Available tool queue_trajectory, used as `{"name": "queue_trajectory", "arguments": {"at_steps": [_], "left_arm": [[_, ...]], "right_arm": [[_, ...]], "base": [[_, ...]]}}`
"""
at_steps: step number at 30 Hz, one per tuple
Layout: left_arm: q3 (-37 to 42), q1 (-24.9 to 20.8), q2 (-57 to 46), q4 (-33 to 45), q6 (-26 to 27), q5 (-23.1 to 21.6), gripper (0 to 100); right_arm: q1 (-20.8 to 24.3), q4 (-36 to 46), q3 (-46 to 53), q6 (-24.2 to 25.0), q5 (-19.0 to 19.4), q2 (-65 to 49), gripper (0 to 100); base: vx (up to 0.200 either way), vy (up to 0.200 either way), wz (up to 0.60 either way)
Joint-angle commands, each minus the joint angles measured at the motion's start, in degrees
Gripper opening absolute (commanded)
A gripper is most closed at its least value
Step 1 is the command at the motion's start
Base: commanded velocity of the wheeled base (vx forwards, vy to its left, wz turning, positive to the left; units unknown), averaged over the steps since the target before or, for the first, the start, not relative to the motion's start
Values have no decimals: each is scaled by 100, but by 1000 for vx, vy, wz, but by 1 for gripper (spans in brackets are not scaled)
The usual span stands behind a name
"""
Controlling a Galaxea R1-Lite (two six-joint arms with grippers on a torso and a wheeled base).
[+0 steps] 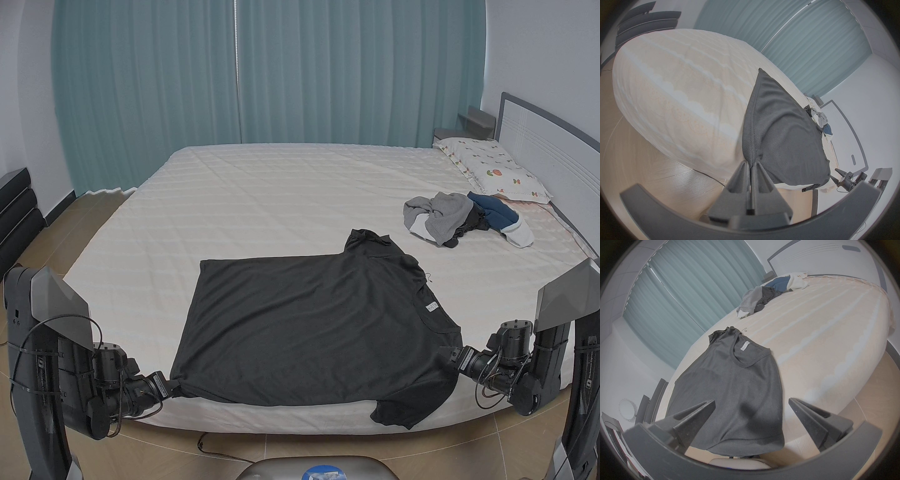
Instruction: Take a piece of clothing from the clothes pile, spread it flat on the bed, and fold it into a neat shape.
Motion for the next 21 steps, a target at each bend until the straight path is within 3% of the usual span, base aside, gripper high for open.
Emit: {"name": "queue_trajectory", "arguments": {"at_steps": [1,2,3,21], "left_arm": [[0,2,6,-93,-5,1,0],[-9,2,6,-93,-5,1,0],[-9,2,-3,-93,-5,1,0],[0,2,6,-93,-14,10,0]], "right_arm": [[2,34,-184,-21,39,82,100],[2,34,-211,-39,48,90,100],[2,43,-263,-65,48,117,0],[-393,245,-975,-232,4,11,0]], "base": [[0,0,0],[0,0,0],[0,0,0],[0,0,0]]}}
